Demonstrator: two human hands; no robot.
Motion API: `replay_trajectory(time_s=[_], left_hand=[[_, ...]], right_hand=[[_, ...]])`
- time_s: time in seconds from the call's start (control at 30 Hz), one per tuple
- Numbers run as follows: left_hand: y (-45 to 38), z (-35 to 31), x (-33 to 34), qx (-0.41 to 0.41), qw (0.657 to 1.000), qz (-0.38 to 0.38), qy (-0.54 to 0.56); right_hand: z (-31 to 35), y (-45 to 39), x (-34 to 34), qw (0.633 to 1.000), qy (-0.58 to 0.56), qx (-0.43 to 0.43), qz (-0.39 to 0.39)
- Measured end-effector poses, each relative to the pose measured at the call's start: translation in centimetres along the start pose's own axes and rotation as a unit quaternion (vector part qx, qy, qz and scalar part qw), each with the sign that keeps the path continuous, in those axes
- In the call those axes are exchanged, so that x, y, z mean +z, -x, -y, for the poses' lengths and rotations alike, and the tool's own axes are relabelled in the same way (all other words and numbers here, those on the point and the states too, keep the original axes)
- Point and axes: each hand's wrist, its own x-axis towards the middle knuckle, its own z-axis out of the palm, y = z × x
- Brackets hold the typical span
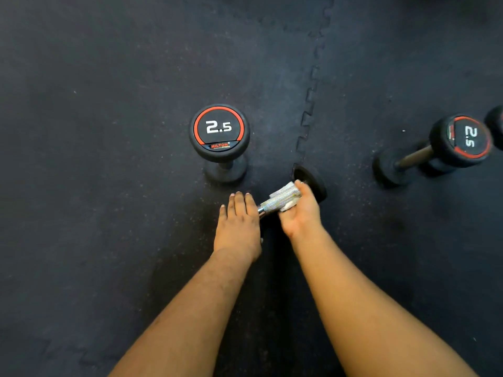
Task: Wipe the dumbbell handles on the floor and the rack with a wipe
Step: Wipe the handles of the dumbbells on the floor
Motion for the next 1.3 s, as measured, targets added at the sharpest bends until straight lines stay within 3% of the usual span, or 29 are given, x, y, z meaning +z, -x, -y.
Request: replay_trajectory(time_s=[0.07, 0.2, 0.3, 0.37, 0.47, 0.57, 0.63, 0.7, 0.8, 0.87, 0.9, 1.0, 1.03, 1.07, 1.1, 1.13, 1.2, 1.23, 1.27, 1.3], left_hand=[[0.0, 0.0, 0.0, 0.001, 1.000, 0.005, 0.000], [-0.2, 0.1, 0.0, 0.002, 1.000, 0.007, -0.003], [-0.2, 0.1, 0.4, 0.001, 1.000, -0.001, -0.001], [-0.3, 0.1, 0.4, 0.000, 1.000, -0.003, 0.000], [-0.3, 0.3, 0.0, 0.002, 1.000, 0.010, 0.015], [-0.5, 0.5, 0.1, 0.006, 0.999, 0.013, 0.029], [-0.6, 0.6, 0.3, 0.007, 0.999, 0.009, 0.034], [-0.7, 0.8, 0.2, 0.008, 0.999, 0.008, 0.047], [-0.6, 0.8, 0.0, 0.011, 0.998, 0.003, 0.056], [-0.5, 0.7, -0.1, 0.012, 0.998, 0.001, 0.057], [-0.5, 0.7, -0.1, 0.012, 0.998, 0.001, 0.061], [-0.5, 0.9, -0.2, 0.013, 0.997, 0.008, 0.070], [-0.5, 0.9, -0.2, 0.013, 0.997, 0.010, 0.072], [-0.5, 0.9, -0.1, 0.013, 0.997, 0.008, 0.072], [-0.4, 0.9, -0.1, 0.013, 0.998, 0.003, 0.069], [-0.4, 0.8, -0.1, 0.012, 0.998, 0.000, 0.067], [-0.4, 0.7, -0.1, 0.011, 0.998, -0.004, 0.068], [-0.4, 0.7, -0.1, 0.011, 0.998, -0.004, 0.069], [-0.4, 0.8, -0.2, 0.011, 0.997, -0.002, 0.070], [-0.5, 0.9, -0.2, 0.011, 0.997, 0.000, 0.072]], right_hand=[[0.2, 0.0, 0.4, 1.000, -0.011, -0.017, -0.008], [-3.7, 1.2, -1.6, 0.990, 0.114, 0.044, 0.072], [-1.6, 0.0, -1.4, 0.997, -0.013, 0.031, 0.068], [-0.8, -0.2, -0.7, 0.999, -0.026, -0.008, 0.042], [-3.2, 1.0, -1.9, 0.984, 0.169, -0.005, 0.056], [-4.6, 2.3, -4.0, 0.928, 0.366, -0.028, 0.064], [-4.1, 2.9, -4.6, 0.873, 0.474, -0.100, 0.050], [-3.2, 3.6, -4.4, 0.788, 0.581, -0.196, 0.053], [-0.9, 4.4, -3.6, 0.702, 0.598, -0.382, 0.055], [0.4, 3.4, -2.8, 0.622, 0.621, -0.471, 0.082], [0.7, 2.7, -2.5, 0.562, 0.673, -0.468, 0.110], [-0.9, 1.1, -3.4, 0.306, 0.816, -0.431, 0.234], [-1.0, 0.8, -4.4, 0.241, 0.821, -0.442, 0.268], [-0.5, 0.6, -5.1, 0.204, 0.816, -0.460, 0.285], [0.4, 0.2, -5.6, 0.190, 0.811, -0.479, 0.278], [1.4, -0.3, -6.1, 0.199, 0.813, -0.485, 0.252], [2.7, -0.4, -6.4, 0.259, 0.825, -0.469, 0.180], [2.3, -0.2, -6.5, 0.272, 0.823, -0.470, 0.169], [1.6, -0.1, -6.5, 0.264, 0.817, -0.477, 0.188], [0.9, 0.0, -6.6, 0.230, 0.815, -0.480, 0.228]])
